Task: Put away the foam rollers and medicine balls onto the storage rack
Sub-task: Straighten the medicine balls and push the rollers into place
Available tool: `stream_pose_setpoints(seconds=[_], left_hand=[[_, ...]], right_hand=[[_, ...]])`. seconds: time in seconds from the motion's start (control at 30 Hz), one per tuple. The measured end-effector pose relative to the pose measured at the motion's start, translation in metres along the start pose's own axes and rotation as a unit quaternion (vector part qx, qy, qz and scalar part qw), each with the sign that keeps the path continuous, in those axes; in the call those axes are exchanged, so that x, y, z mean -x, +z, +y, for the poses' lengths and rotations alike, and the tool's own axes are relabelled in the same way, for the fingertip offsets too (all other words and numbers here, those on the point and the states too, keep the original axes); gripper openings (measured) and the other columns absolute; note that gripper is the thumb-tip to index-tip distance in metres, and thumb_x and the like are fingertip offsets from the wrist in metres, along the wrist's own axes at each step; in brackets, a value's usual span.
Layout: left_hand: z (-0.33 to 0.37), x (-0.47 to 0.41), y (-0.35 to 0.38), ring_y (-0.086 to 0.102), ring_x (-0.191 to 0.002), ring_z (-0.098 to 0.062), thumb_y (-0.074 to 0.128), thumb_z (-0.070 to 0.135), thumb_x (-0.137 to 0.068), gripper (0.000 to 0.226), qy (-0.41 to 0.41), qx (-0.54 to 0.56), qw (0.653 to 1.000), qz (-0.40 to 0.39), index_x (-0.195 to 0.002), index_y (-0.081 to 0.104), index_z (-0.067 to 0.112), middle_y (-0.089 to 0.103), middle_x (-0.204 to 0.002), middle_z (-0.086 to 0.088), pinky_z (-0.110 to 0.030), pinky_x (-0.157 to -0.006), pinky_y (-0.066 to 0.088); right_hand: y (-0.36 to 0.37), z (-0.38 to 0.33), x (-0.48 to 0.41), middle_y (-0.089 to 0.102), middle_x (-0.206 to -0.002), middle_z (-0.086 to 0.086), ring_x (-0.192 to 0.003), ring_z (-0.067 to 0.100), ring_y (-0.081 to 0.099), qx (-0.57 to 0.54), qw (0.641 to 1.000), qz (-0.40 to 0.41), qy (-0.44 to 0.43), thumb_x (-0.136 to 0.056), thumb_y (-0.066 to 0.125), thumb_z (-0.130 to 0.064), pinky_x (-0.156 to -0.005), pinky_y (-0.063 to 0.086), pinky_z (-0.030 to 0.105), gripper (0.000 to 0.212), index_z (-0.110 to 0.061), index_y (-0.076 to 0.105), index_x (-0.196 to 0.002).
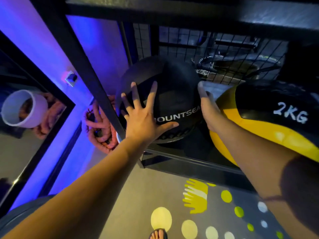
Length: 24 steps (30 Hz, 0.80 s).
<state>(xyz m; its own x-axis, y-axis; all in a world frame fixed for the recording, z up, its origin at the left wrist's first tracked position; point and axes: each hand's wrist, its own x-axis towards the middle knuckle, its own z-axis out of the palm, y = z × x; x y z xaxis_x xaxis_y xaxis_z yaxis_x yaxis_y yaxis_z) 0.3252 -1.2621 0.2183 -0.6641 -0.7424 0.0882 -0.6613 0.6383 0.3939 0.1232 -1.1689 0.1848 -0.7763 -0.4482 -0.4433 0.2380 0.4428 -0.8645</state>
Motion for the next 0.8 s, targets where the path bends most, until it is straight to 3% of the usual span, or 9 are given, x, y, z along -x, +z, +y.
stream_pose_setpoints(seconds=[0.13,0.3,0.4,0.47,0.6,0.67,0.73,0.8], left_hand=[[0.004,-0.010,-0.008,0.005,-0.148,-0.060,0.056,0.097,-0.057,0.132,-0.021,-0.014,0.999,0.021,-0.159,-0.010,0.045,-0.009,-0.170,-0.015,-0.071,-0.114,0.021],[0.012,-0.029,-0.018,0.015,-0.150,-0.055,0.047,0.099,-0.063,0.121,-0.016,0.002,1.000,0.026,-0.157,-0.010,0.047,0.006,-0.172,-0.004,-0.071,-0.109,0.036],[0.017,-0.033,-0.013,0.012,-0.151,-0.052,0.040,0.091,-0.078,0.100,0.013,-0.028,0.999,0.034,-0.158,-0.003,0.048,0.006,-0.172,-0.002,-0.070,-0.110,0.035],[0.019,-0.028,-0.006,0.006,-0.151,-0.052,0.041,0.089,-0.081,0.097,0.015,-0.028,0.999,0.028,-0.158,-0.003,0.050,-0.001,-0.172,-0.002,-0.071,-0.113,0.029],[0.015,-0.029,0.002,0.010,-0.148,-0.059,0.059,0.099,-0.051,0.134,-0.156,0.101,0.983,0.007,-0.155,-0.010,0.051,-0.010,-0.169,-0.013,-0.078,-0.107,0.029],[0.015,-0.033,0.004,0.009,-0.149,-0.057,0.064,0.098,-0.044,0.144,-0.180,0.132,0.975,0.009,-0.156,-0.011,0.046,-0.009,-0.169,-0.016,-0.078,-0.108,0.028],[0.014,-0.038,0.003,0.002,-0.152,-0.053,0.068,0.095,-0.046,0.142,-0.172,0.154,0.973,0.009,-0.155,-0.009,0.047,-0.009,-0.169,-0.016,-0.073,-0.114,0.025],[0.011,-0.040,-0.001,0.000,-0.153,-0.050,0.072,0.091,-0.046,0.139,-0.174,0.180,0.968,0.010,-0.155,-0.004,0.050,-0.009,-0.169,-0.015,-0.065,-0.120,0.020]], right_hand=[[0.005,-0.002,-0.014,0.071,-0.123,-0.012,-0.116,0.021,0.065,-0.048,0.998,-0.026,-0.023,-0.049,0.049,-0.106,-0.105,0.048,0.045,0.107,-0.042,0.060,-0.133],[0.006,-0.013,0.034,0.072,-0.124,-0.008,-0.114,0.022,0.067,-0.087,0.994,-0.066,-0.014,-0.060,0.049,-0.101,-0.099,0.053,0.043,0.096,-0.039,0.063,-0.132],[0.001,-0.001,0.027,0.068,-0.129,-0.007,-0.116,0.024,0.065,-0.011,0.999,-0.031,-0.015,-0.048,0.042,-0.109,-0.099,0.053,0.046,0.113,-0.043,0.053,-0.139],[-0.003,0.001,0.023,0.064,-0.134,0.001,-0.119,0.029,0.062,0.048,0.999,-0.004,-0.003,-0.041,0.036,-0.112,-0.102,0.051,0.046,0.128,-0.035,0.049,-0.143],[-0.003,0.004,0.033,0.045,-0.153,0.011,-0.135,0.035,0.048,0.076,0.996,0.019,0.039,-0.065,0.041,-0.099,-0.110,0.044,0.046,0.122,-0.022,0.025,-0.158],[-0.001,0.006,0.031,0.044,-0.155,0.010,-0.137,0.035,0.046,0.041,0.998,0.020,0.048,-0.069,0.045,-0.096,-0.111,0.042,0.047,0.119,-0.025,0.019,-0.160],[0.001,0.004,0.028,0.038,-0.160,0.007,-0.142,0.036,0.041,0.005,0.997,0.008,0.073,-0.058,0.046,-0.101,-0.115,0.036,0.051,0.128,-0.031,0.015,-0.161],[0.001,0.007,0.028,0.029,-0.165,0.006,-0.147,0.042,0.031,-0.042,0.988,-0.038,0.141,-0.038,0.047,-0.108,-0.117,0.024,0.064,0.145,-0.037,0.014,-0.161]])
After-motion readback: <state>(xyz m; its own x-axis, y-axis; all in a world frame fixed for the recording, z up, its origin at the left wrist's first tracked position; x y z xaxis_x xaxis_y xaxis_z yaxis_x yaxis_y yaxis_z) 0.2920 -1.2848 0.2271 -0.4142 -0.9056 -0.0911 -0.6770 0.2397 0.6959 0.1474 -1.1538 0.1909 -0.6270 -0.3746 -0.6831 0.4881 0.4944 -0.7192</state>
